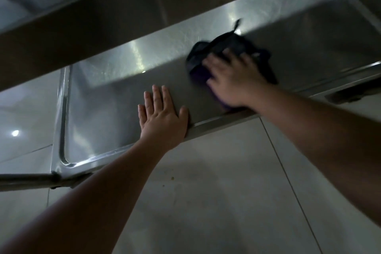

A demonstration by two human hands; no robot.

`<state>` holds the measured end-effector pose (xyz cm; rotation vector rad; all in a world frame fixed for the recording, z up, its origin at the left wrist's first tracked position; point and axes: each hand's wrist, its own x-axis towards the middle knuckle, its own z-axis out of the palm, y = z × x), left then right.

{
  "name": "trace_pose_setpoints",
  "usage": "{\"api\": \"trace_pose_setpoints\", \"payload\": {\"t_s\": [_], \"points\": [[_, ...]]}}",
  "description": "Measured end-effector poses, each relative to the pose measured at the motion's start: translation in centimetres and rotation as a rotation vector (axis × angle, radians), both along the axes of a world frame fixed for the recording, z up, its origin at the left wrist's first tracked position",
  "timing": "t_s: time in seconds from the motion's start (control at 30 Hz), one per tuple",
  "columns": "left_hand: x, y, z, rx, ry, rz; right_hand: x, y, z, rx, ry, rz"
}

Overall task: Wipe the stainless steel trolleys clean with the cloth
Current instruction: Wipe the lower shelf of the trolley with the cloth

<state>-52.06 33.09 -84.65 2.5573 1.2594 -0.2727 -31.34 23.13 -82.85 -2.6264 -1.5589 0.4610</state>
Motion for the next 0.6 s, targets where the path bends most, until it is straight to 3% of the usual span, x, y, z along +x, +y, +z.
{"api": "trace_pose_setpoints", "payload": {"t_s": [0.1,0.23,0.43,0.53,0.6], "points": [[-0.1,0.3,0.0,-0.005,0.006,0.003,-4.6,-1.0,-0.6,0.041,0.033,0.28],[-0.4,0.6,-0.5,-0.004,-0.039,0.002,-2.2,-5.2,-0.1,0.116,-0.04,0.292],[-0.4,0.9,-0.7,-0.006,-0.024,-0.006,8.5,-15.3,0.4,0.125,-0.163,0.058],[-0.3,0.7,0.1,-0.027,0.004,0.0,13.1,-17.8,1.3,0.038,-0.114,-0.19],[0.1,0.4,1.0,-0.03,0.013,-0.004,14.1,-17.8,1.3,0.01,-0.075,-0.249]]}}
